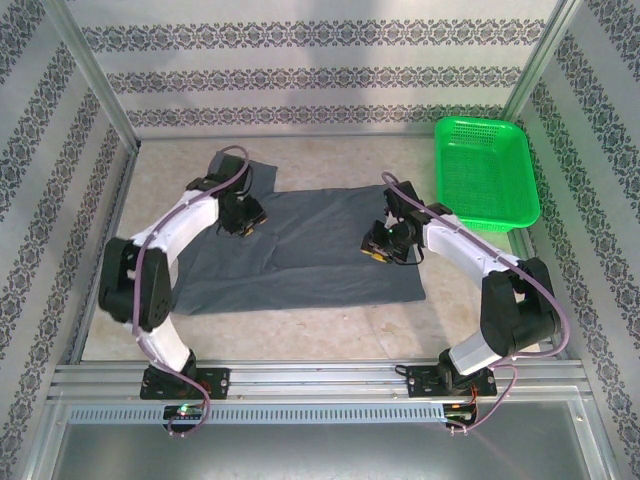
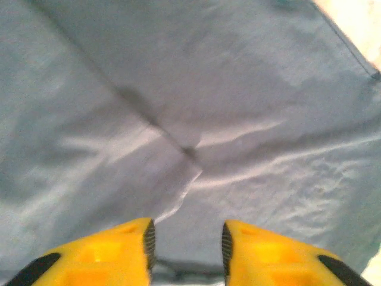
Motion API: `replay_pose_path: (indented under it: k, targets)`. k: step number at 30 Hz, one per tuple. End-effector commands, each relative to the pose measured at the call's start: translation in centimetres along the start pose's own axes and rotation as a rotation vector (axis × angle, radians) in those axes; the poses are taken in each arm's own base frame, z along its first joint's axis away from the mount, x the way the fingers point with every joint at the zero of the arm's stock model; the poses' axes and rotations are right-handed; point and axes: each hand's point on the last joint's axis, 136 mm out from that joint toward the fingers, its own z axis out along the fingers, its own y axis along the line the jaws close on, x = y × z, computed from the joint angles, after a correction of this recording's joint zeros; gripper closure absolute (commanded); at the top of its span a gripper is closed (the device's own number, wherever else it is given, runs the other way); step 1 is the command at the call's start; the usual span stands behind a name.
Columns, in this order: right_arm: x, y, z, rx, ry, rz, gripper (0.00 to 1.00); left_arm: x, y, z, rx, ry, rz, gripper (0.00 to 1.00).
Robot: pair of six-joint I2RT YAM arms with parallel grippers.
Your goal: Fold and stack the t-shirts
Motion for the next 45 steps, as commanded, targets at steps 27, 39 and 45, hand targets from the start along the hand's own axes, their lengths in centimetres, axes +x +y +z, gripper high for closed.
replay_pose_path:
  k: [27,39,45]
  targets:
    - [12.4,-10.9,3.8,0.42,0.415,0.078,0.72,8.7,21.7,0.1,-0.434,0.132,-0.118,0.76]
    - [10.4,-7.2,2.2,0.284,0.291,0.04,0.65,4.9,18.2,-2.4,-0.368,0.016,-0.067,0.69]
    - [1.1,1.0,-0.8,0.117,-0.002,-0.097,0.55,-4.6,9.5,-3.3,-0.21,-0.14,-0.033,0.6]
